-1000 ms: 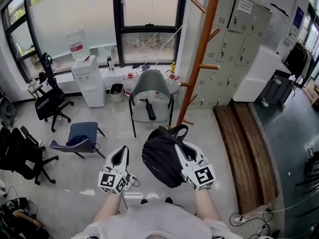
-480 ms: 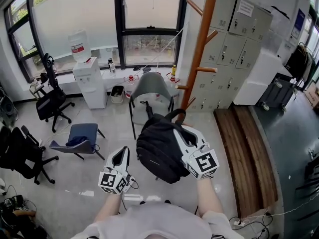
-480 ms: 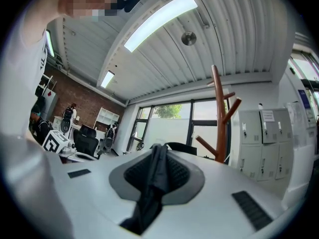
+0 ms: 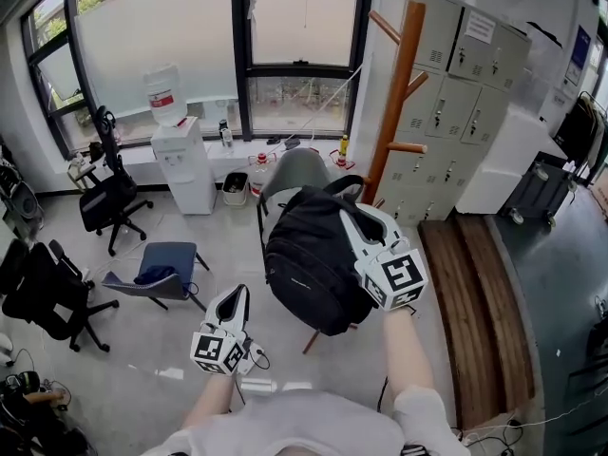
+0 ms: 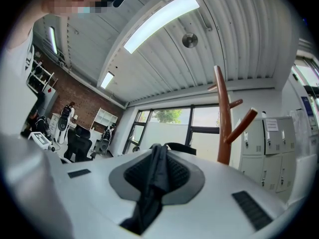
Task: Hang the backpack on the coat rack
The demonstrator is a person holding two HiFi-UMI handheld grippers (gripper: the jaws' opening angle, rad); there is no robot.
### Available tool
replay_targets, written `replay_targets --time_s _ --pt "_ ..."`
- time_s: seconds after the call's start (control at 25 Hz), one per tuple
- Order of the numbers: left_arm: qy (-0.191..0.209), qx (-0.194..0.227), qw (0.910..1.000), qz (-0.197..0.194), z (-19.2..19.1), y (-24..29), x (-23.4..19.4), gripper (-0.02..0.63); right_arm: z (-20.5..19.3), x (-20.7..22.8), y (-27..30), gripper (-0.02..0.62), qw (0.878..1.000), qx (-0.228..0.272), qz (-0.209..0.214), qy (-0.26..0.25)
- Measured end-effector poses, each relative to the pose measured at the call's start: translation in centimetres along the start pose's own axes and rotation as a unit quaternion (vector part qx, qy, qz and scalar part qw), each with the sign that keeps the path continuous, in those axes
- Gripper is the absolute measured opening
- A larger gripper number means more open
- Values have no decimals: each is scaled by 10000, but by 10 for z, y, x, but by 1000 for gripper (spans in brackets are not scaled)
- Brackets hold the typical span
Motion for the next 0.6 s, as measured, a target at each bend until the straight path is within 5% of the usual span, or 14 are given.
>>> replay_targets --time_s 0.24,0.6 --pt "-24 -33 10000 86 -7 2 -9 9 -10 8 16 40 9999 -34 104 14" --pt "-52 -73 9999 62 -10 14 -9 9 -55 35 16 40 9904 -192 -159 1356"
Point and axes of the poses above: the fingertips, and each gripper's own axes: y forward along the fingers, x to its right, z out of its top, the point moved 8 cm from there along -y, backward along the fingers, and after that the axes turned 3 degrees about z, right-handed, at the moved point
